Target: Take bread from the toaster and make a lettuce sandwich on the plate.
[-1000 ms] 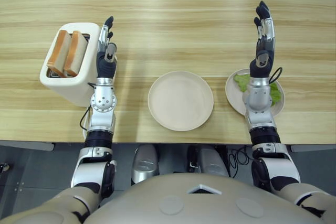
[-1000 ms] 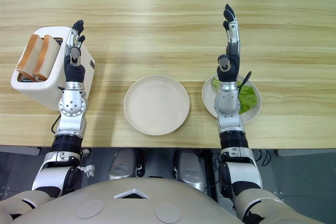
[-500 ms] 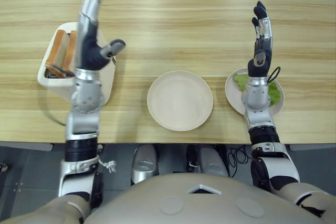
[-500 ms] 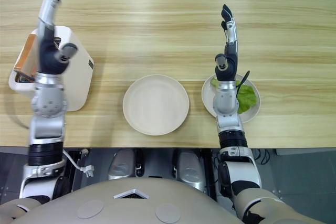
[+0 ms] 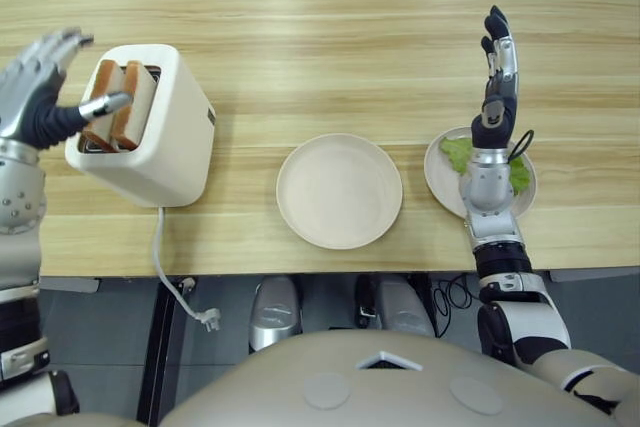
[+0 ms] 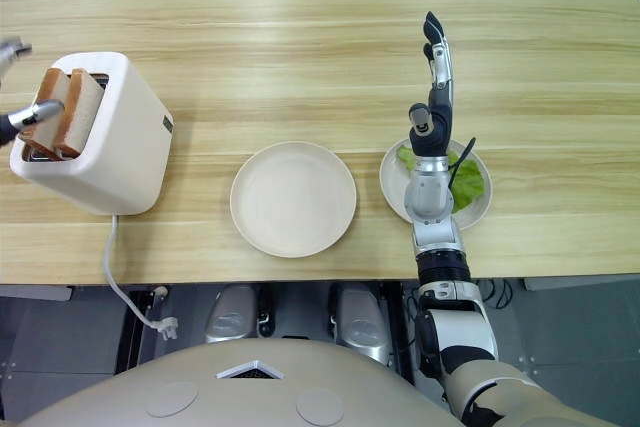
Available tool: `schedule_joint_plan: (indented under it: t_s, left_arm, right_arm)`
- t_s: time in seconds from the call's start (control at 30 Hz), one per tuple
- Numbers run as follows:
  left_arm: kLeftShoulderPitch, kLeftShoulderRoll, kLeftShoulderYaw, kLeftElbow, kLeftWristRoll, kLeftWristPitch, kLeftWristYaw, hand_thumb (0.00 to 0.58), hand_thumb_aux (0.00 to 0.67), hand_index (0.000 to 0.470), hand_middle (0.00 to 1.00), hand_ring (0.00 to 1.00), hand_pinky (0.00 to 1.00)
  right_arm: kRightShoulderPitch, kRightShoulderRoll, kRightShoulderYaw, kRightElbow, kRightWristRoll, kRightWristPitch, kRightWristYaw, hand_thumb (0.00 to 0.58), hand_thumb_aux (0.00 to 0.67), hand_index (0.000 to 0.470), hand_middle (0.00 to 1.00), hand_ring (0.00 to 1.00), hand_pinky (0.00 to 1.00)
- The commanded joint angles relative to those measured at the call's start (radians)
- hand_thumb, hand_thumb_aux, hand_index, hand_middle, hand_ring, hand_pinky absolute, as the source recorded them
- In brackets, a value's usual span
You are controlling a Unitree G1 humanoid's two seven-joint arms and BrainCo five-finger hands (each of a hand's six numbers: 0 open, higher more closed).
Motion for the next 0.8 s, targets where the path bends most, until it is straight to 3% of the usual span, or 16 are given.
schedule_joint_plan:
  t_s: [0.03,0.07,0.1,0.33,0.8]
  left_arm:
    - [0.014,0.039,-0.023,0.09,0.007,-0.004,-0.006,0.079,0.047,0.032,0.0,0.0,0.0]
    - [0.017,0.045,-0.028,0.103,0.007,-0.003,-0.007,0.005,0.003,0.002,0.0,0.0,0.0]
    - [0.019,0.05,-0.034,0.116,0.009,-0.005,-0.004,0.0,0.0,0.0,0.0,0.0,0.0]
    - [0.007,0.076,-0.005,0.176,-0.014,-0.003,0.033,0.0,0.0,0.0,0.0,0.0,0.0]
    - [-0.029,0.117,-0.076,0.264,0.002,-0.025,0.076,0.0,0.0,0.0,0.0,0.0,0.0]
  right_arm:
    - [0.006,-0.008,-0.01,0.007,-0.008,0.009,-0.011,0.0,0.0,0.0,0.0,0.0,0.0]
    - [0.006,-0.01,-0.011,0.008,-0.009,0.009,-0.012,0.0,0.0,0.0,0.0,0.0,0.0]
    - [0.007,-0.011,-0.012,0.01,-0.009,0.008,-0.013,0.0,0.0,0.0,0.0,0.0,0.0]
    - [0.009,-0.023,-0.017,0.017,-0.004,0.008,-0.014,0.0,0.0,0.0,0.0,0.0,0.0]
    - [0.015,-0.035,-0.014,0.014,-0.004,0.01,-0.015,0.0,0.0,0.0,0.0,0.0,0.0]
